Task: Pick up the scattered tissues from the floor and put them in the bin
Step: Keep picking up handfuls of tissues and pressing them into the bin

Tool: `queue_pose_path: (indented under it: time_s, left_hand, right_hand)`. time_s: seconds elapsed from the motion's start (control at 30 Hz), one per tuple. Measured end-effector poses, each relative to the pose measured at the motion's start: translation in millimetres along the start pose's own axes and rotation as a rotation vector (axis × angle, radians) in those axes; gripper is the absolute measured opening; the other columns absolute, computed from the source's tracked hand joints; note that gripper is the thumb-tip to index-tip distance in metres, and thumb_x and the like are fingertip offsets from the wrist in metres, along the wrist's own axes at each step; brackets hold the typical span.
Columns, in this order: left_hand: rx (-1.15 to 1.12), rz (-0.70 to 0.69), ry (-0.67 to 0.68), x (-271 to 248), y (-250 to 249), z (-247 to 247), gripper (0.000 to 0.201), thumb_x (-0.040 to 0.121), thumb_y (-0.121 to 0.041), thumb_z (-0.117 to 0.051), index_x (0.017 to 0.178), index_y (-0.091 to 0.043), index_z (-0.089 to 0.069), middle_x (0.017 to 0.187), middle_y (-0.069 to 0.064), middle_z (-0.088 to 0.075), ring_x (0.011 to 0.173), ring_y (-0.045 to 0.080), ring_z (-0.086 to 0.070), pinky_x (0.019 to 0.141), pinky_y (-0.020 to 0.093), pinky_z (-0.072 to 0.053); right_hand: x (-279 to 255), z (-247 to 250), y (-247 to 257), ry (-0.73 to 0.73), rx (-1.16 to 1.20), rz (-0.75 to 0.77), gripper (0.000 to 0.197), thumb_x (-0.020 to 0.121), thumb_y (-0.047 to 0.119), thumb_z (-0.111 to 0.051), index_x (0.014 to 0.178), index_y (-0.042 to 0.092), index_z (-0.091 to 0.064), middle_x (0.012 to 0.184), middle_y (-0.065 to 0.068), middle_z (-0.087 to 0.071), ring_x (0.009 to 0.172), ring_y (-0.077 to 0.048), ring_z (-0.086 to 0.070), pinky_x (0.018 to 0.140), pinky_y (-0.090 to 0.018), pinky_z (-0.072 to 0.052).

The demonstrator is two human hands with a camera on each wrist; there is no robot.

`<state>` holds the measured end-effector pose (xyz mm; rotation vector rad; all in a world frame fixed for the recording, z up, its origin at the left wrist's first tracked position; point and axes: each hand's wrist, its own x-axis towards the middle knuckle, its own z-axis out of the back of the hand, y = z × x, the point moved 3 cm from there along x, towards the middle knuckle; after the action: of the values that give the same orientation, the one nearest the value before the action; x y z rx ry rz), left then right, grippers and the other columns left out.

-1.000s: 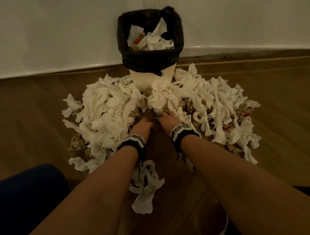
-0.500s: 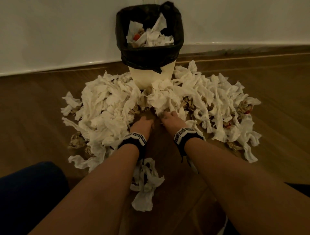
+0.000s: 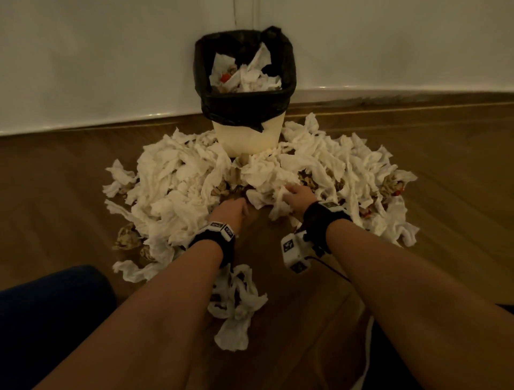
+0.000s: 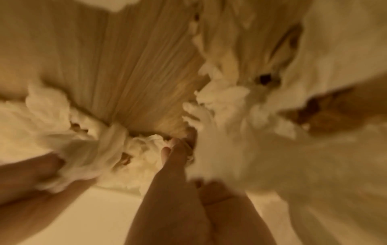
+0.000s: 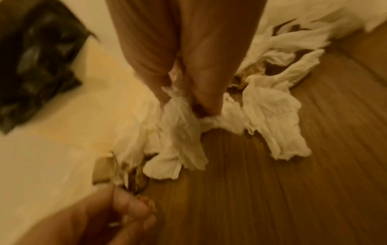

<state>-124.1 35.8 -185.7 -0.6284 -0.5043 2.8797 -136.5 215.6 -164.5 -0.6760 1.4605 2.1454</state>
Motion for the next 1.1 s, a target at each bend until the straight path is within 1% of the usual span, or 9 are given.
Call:
queue_pose_path:
  time_s: [0.1, 0.27, 0.4, 0.53, 0.63, 0.73, 0.83, 0.93, 1.1]
  left_hand:
    - [-0.025, -0.007, -0.041, -3, -6, 8, 0.016, 0.092, -0.008, -0.042, 0.095, -0.017, -0.055, 0.105, 0.006, -0.060, 0.094, 0.023, -0.055, 0.077, 0.032, -0.043]
    - [-0.052, -0.010, -0.078, -5, -15, 11, 0.016, 0.093, -0.010, -0.044, 0.097, -0.019, -0.057, 0.103, 0.005, -0.060, 0.090, 0.021, -0.054, 0.072, 0.031, -0.041]
    - [-0.085, -0.008, -0.087, -4, -20, 8, 0.017, 0.092, -0.010, -0.045, 0.089, -0.023, -0.056, 0.105, 0.003, -0.060, 0.094, 0.021, -0.055, 0.075, 0.034, -0.045]
    - [-0.085, -0.032, -0.071, -1, -23, 3, 0.017, 0.091, -0.010, -0.045, 0.092, -0.021, -0.057, 0.105, 0.004, -0.061, 0.096, 0.021, -0.055, 0.078, 0.034, -0.046]
    - [-0.078, -0.032, -0.059, 1, -22, 0, 0.017, 0.091, -0.010, -0.045, 0.094, -0.020, -0.058, 0.106, 0.003, -0.061, 0.096, 0.021, -0.056, 0.081, 0.036, -0.048]
    - [-0.088, -0.035, -0.046, 2, -20, -2, 0.017, 0.091, -0.008, -0.045, 0.093, -0.019, -0.058, 0.107, 0.004, -0.061, 0.097, 0.021, -0.055, 0.084, 0.037, -0.048]
    - [-0.093, -0.036, -0.044, 1, -19, -3, 0.016, 0.091, -0.008, -0.046, 0.091, -0.019, -0.057, 0.107, 0.005, -0.061, 0.099, 0.021, -0.055, 0.086, 0.037, -0.047]
    - [-0.102, -0.047, -0.043, -1, -17, -1, 0.017, 0.089, -0.007, -0.047, 0.086, -0.022, -0.055, 0.108, 0.004, -0.061, 0.100, 0.021, -0.055, 0.085, 0.035, -0.046]
    - [-0.113, -0.053, -0.073, -8, -19, 7, 0.019, 0.090, -0.008, -0.047, 0.081, -0.025, -0.051, 0.106, 0.005, -0.061, 0.097, 0.021, -0.055, 0.082, 0.032, -0.045]
  right_hand:
    - [-10, 12, -5, -0.002, 0.324, -0.166, 0.011, 0.094, 0.004, -0.046, 0.098, 0.002, -0.057, 0.101, -0.012, -0.051, 0.090, -0.029, -0.053, 0.073, -0.034, -0.046]
    - [-24, 24, -24, 0.029, 0.864, -0.232, 0.032, 0.100, 0.011, -0.040, 0.132, 0.008, -0.040, 0.108, -0.013, -0.048, 0.077, -0.020, -0.051, 0.048, -0.022, -0.050]
    - [-35, 28, -33, 0.057, 0.993, -0.255, 0.021, 0.099, 0.011, -0.039, 0.120, 0.011, -0.045, 0.097, -0.011, -0.053, 0.074, -0.019, -0.050, 0.037, -0.016, -0.046]
    - [-39, 32, -41, 0.063, 1.002, -0.339, 0.014, 0.099, 0.020, -0.042, 0.109, 0.011, -0.047, 0.090, -0.010, -0.051, 0.071, -0.019, -0.048, 0.044, -0.017, -0.048]
    - [-34, 33, -48, 0.046, 0.989, -0.381, 0.024, 0.097, 0.026, -0.039, 0.082, 0.010, -0.050, 0.075, -0.008, -0.051, 0.066, -0.022, -0.047, 0.069, -0.029, -0.046]
    - [-31, 30, -49, 0.048, 1.060, -0.379, 0.024, 0.096, 0.029, -0.039, 0.084, 0.011, -0.048, 0.084, -0.014, -0.054, 0.083, -0.034, -0.055, 0.090, -0.051, -0.048]
    - [-33, 29, -42, 0.055, 1.126, -0.340, 0.030, 0.094, 0.041, -0.047, 0.095, 0.012, -0.053, 0.092, -0.018, -0.058, 0.084, -0.035, -0.061, 0.060, -0.041, -0.059]
    - [-38, 30, -35, 0.119, 0.991, -0.281, 0.028, 0.098, 0.040, -0.043, 0.082, 0.017, -0.050, 0.063, -0.001, -0.056, 0.039, -0.009, -0.058, 0.033, -0.016, -0.045]
    - [-44, 36, -24, 0.226, 1.001, -0.293, 0.033, 0.100, 0.030, -0.041, 0.119, 0.005, -0.051, 0.079, -0.005, -0.058, 0.034, -0.005, -0.055, 0.033, -0.013, -0.044]
